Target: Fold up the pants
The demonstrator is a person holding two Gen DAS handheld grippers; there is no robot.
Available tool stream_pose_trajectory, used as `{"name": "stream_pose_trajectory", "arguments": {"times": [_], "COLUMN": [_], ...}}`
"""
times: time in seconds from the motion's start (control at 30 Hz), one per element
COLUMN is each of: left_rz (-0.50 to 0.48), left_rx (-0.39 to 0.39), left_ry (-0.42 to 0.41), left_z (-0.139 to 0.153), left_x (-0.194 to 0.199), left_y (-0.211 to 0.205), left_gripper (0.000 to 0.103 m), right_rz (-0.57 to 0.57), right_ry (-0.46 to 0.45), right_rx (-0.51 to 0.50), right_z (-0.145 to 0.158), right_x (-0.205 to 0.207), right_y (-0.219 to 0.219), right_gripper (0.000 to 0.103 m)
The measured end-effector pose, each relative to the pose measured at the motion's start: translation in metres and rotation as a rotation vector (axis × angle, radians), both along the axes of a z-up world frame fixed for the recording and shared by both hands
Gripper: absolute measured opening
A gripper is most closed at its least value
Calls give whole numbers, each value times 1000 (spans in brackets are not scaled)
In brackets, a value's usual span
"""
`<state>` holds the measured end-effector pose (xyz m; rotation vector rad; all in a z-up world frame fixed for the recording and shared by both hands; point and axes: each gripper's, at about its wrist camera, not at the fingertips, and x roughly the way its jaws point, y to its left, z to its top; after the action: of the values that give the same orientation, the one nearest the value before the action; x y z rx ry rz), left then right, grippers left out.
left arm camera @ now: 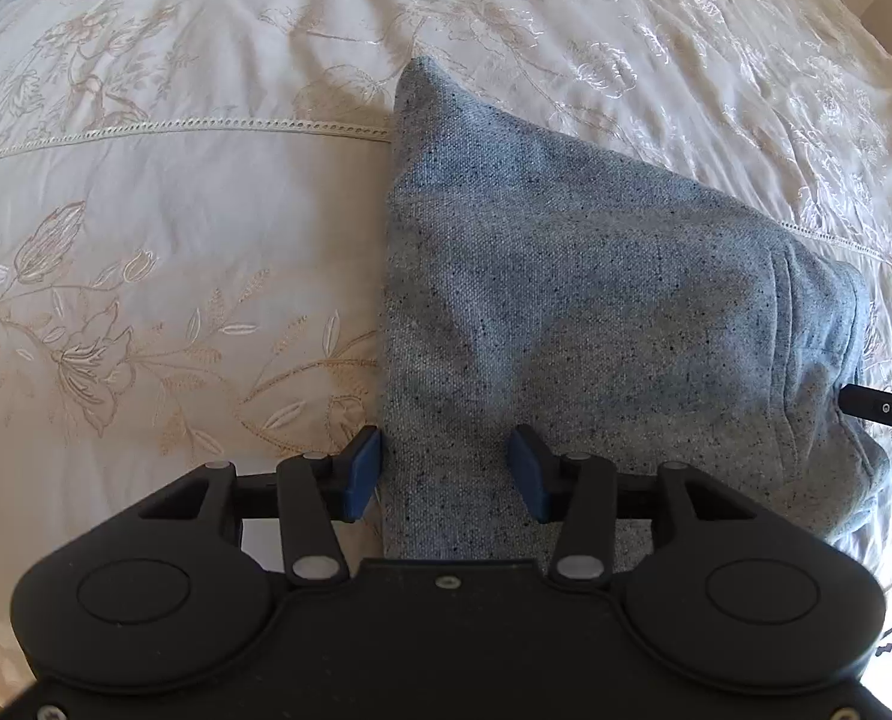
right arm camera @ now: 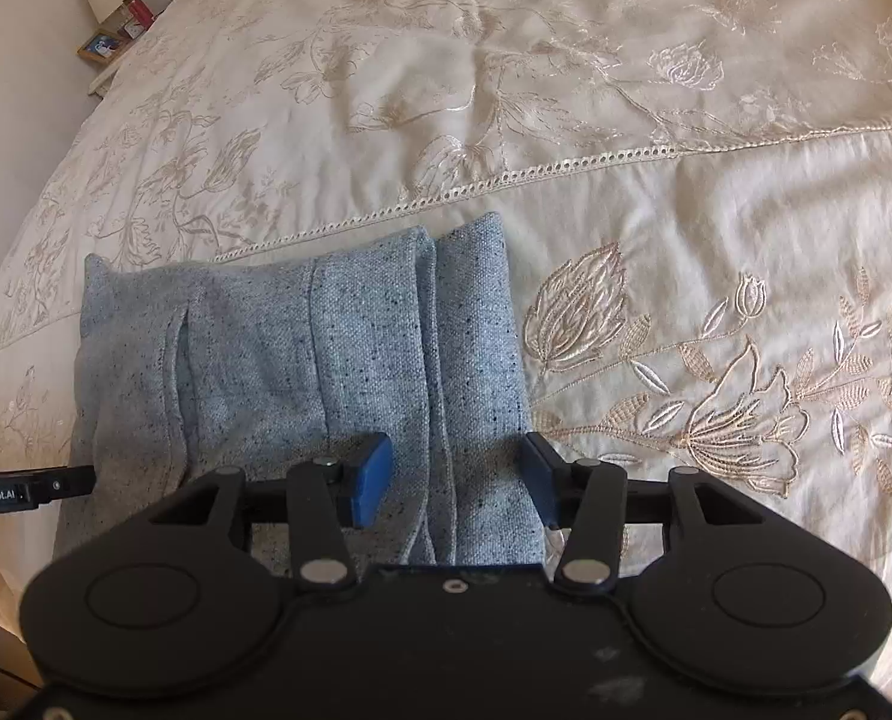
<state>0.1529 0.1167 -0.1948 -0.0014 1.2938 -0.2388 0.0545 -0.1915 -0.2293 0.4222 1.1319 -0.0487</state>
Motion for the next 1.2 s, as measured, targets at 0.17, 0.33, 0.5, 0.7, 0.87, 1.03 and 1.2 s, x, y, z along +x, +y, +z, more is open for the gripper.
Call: {"name": "stream_pose_trajectory", "arguments": {"times": [0.17,0.33,0.5,0.7,0.87,1.03,1.2], "left_rz": [-37,-31,-30,-9,10,22,25], "left_rx": [-6,-56,-92,-198,-106,-86,-86], "left_ry": [-5,11,31,72,-23,-153,-280], "left_z": [-8,-17,-27,-25,3,51,98], "left_x": [10,22,30,30,15,-3,5], "left_y": [0,8,10,12,2,-10,-12], "left_gripper": [62,70,81,42,16,12,12], "right_rz": [-30,-64,-89,-59,69,97,158], "right_ry": [19,25,16,31,-28,-115,-215], "right_rx": [52,115,152,166,56,20,-18], "right_z": [-12,-21,-25,-19,14,59,102], "right_x": [6,11,13,15,12,4,23], "right_y": [-8,-18,-21,-18,11,21,27], "right_gripper": [61,67,72,67,22,18,16]}}
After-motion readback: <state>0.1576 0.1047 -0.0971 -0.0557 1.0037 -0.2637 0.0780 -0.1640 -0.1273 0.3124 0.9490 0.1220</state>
